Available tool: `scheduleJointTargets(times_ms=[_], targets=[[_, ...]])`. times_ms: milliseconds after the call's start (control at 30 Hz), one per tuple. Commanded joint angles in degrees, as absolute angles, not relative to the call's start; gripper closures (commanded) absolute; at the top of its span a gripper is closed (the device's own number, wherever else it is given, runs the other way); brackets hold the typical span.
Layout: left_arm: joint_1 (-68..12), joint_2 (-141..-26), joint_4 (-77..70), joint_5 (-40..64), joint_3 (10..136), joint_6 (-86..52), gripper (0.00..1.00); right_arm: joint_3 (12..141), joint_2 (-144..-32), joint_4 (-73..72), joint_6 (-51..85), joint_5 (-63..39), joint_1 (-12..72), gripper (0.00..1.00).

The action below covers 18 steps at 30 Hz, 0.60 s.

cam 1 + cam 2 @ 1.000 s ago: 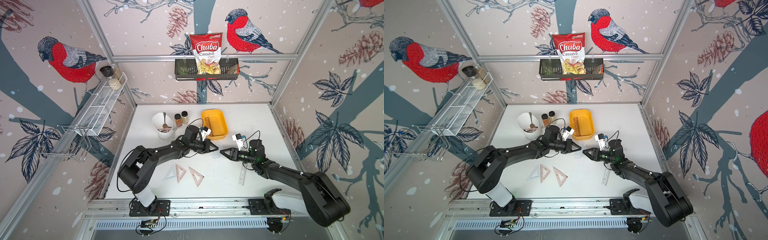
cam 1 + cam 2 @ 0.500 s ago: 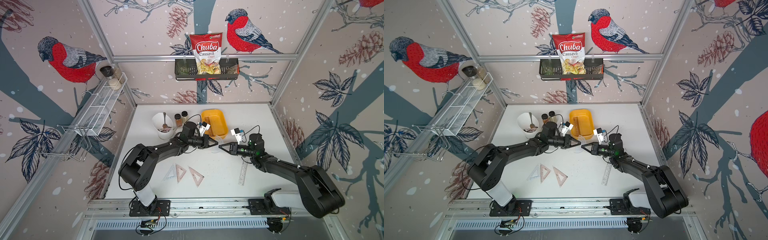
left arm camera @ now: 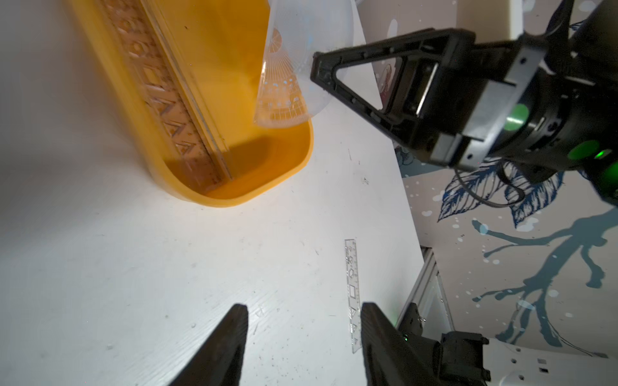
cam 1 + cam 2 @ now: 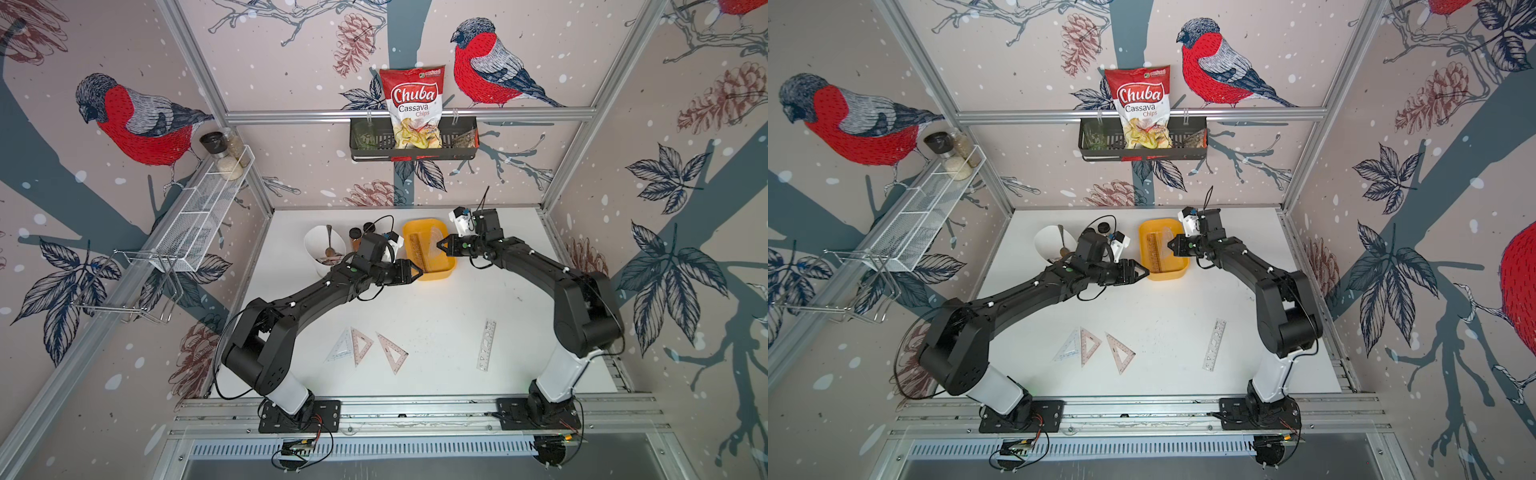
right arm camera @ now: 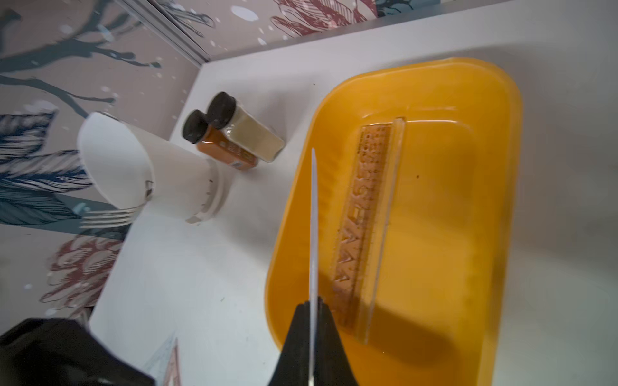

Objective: Put the scattered rulers into the storage box
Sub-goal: Pick up the ruler from the center of the board, then place the ruler in the storage box.

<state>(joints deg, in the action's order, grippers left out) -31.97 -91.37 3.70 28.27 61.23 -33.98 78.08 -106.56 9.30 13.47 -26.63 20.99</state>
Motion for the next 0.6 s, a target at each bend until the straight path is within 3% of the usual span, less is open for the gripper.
scheduleJointTargets(times_ms=[0, 267, 567], targets=[[-31.34, -92.29, 9.33, 24.08, 63.04, -29.66, 0.42, 88.1, -113.54, 21.74, 7.25, -18.41, 21.14, 1.0], [-29.04, -95.53, 9.84, 26.05, 64.69, -28.56, 0.42, 110.97, -130.19, 37.72, 3.0, -14.06, 21.23, 1.0], [-27.99, -96.23, 8.99, 27.5, 63.75, -28.5, 0.43, 117.69, -134.85, 41.98, 1.78, -17.78, 21.16, 1.0]])
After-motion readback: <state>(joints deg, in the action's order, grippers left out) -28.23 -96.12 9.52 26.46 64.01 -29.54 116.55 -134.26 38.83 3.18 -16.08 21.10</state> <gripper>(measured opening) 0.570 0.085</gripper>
